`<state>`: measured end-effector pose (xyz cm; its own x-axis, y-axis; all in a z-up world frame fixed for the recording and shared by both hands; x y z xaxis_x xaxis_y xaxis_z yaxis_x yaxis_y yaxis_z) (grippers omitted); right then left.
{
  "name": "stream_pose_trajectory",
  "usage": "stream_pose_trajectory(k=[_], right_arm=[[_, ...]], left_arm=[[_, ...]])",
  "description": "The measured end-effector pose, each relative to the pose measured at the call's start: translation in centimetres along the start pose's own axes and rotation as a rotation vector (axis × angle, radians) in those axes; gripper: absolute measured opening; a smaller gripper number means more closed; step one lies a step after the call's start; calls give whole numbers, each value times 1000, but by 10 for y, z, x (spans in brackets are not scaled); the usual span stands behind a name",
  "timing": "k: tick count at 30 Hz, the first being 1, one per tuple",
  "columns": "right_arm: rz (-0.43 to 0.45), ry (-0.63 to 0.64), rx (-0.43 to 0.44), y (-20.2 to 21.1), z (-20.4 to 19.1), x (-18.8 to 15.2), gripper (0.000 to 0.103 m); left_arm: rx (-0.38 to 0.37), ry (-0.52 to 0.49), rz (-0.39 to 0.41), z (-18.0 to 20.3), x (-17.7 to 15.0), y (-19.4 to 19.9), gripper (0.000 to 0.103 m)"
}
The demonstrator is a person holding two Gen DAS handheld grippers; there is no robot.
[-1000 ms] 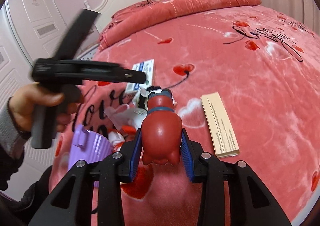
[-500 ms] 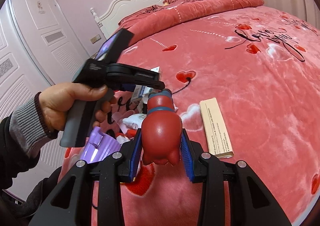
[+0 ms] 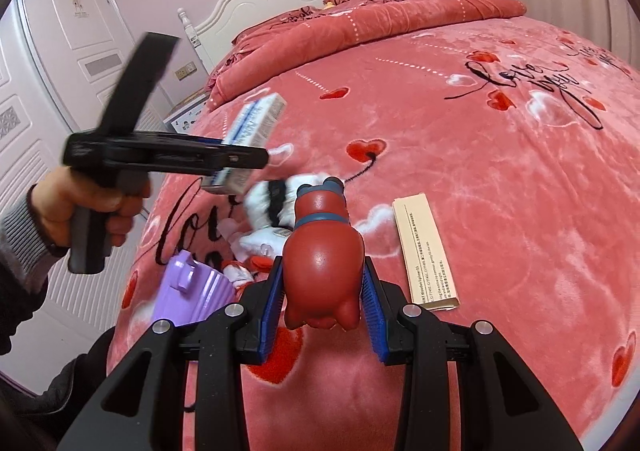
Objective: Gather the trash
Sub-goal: 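Lift the toy figure and Sanlietong box and carry them toward the orange bin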
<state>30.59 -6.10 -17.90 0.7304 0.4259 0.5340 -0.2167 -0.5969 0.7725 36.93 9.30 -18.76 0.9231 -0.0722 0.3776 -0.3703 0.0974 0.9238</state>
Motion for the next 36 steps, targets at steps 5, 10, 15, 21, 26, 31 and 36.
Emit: stream_pose_trajectory(k=[5,10,15,21,26,31,36], right_arm=[[27,25,-17,19,-13,5,37],[46,50,-24,48,-31,-4,37],[43,47,-36,74,-43,-28,37],[30,29,-47,102,-59,-72,37],[22,17,-47,124,-74,-112,37],[47,-16,-66,153,-78,-142,37],[74,-44,-93,180,-72,-165,37]], left_arm=[[-1,-83,68,24,-4,41,68],[-30,-149,74,54,-32,67,68],[-62,-194,51,82,-73,81,68],[-110,-216,34,112,-118,97,68],[-141,-257,16,144,-152,107,68],[-163,-297,13,171,-175,116,68],[-177,-354,12,204,-185,119,68]])
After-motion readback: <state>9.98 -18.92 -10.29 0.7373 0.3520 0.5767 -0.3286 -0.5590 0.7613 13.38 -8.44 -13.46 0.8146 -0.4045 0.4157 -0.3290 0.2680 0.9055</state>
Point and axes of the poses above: each gripper's, at about its wrist camera, not at the fingertips, and y roughly against the way its jaws point, z to its right, x to its top, the point moved 10 cm from there along -y, roughly the way its jaws point, and after that the axes turned 8 degrees about -z, right-handed, at the moved point
